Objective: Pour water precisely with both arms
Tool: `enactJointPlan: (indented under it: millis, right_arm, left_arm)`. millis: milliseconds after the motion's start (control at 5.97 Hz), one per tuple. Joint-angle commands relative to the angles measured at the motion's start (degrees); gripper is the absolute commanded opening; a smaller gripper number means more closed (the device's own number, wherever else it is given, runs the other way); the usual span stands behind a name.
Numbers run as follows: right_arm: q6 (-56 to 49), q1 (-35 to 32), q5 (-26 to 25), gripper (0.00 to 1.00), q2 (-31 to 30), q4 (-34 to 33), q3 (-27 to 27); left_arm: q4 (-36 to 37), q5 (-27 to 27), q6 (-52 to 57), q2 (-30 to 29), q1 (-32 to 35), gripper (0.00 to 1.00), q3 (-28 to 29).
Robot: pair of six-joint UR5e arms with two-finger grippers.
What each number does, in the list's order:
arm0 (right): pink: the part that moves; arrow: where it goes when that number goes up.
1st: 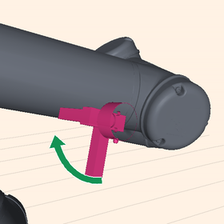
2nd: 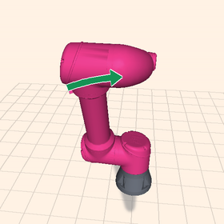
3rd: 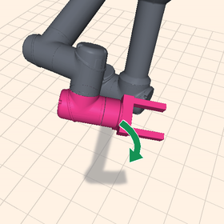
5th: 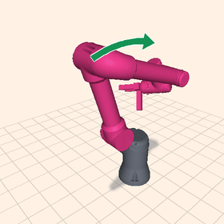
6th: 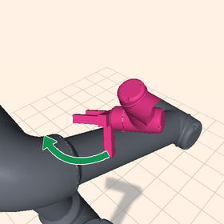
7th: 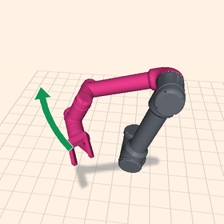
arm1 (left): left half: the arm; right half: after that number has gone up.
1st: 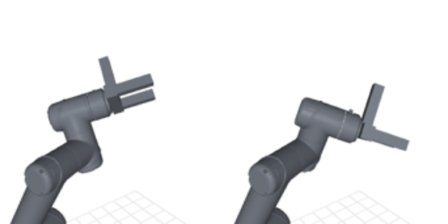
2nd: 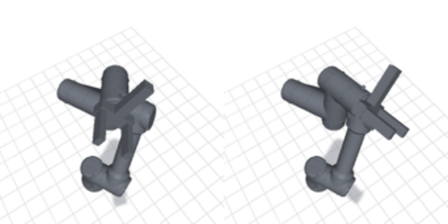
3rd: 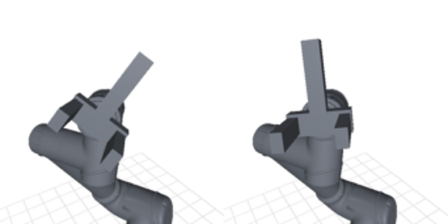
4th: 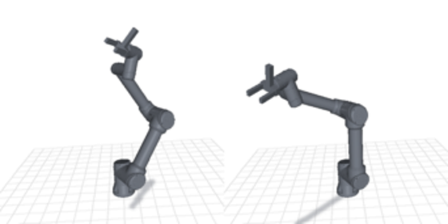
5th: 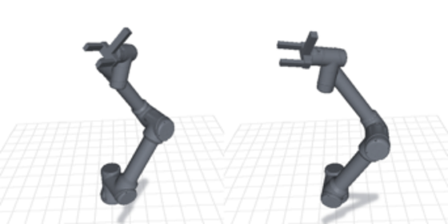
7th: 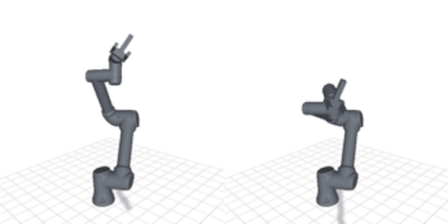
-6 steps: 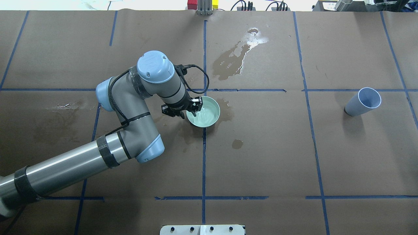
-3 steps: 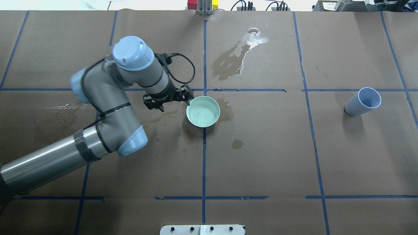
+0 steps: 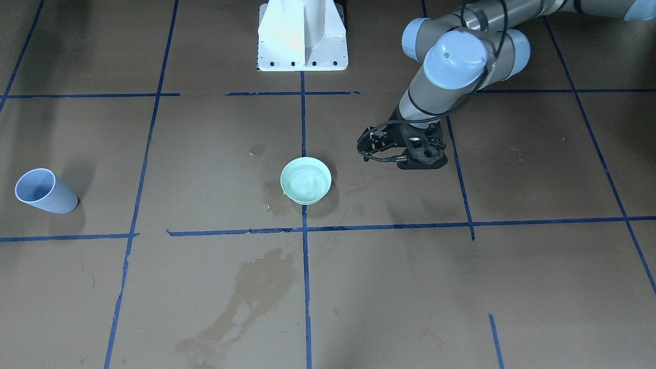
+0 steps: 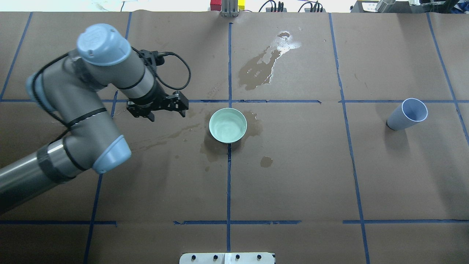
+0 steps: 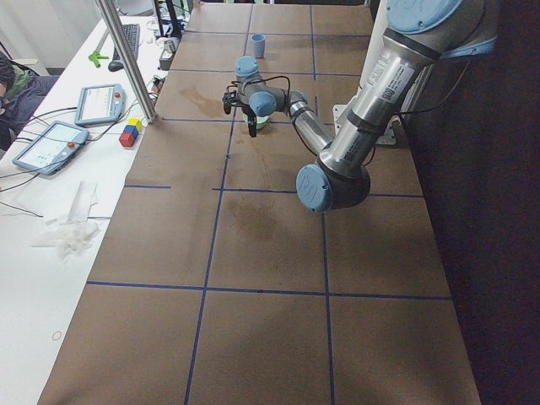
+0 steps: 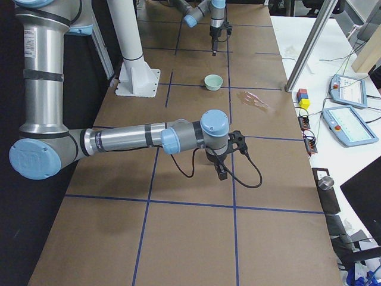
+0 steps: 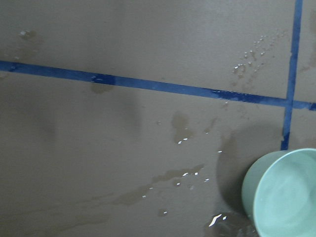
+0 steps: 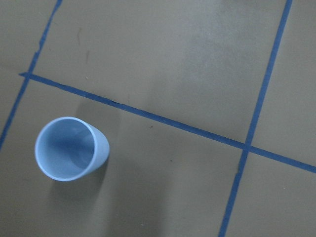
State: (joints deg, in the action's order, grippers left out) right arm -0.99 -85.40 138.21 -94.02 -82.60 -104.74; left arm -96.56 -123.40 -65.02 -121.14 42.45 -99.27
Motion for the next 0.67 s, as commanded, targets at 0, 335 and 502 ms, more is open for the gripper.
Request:
enactJointPlan:
  millis: [0,335,502]
  right_arm:
    - [18.71,3.98,1.72,1.00,0.24,0.07,-9.37]
    - [32.82,13.10,-8.69,1.00,-5.08,18.14,-11.46]
    - [39.68,19.42,-16.75,1.00,-10.52,31.06,-10.93]
  left_arm:
    - [0.24,-0.18,0.96,1.08,0.26,1.00,-1.01]
    - [0.23,0.00,0.86,1.09,0.17,1.00,-0.75]
    - [0.23,0.08,0.78,1.09,0.17,1.00,-0.75]
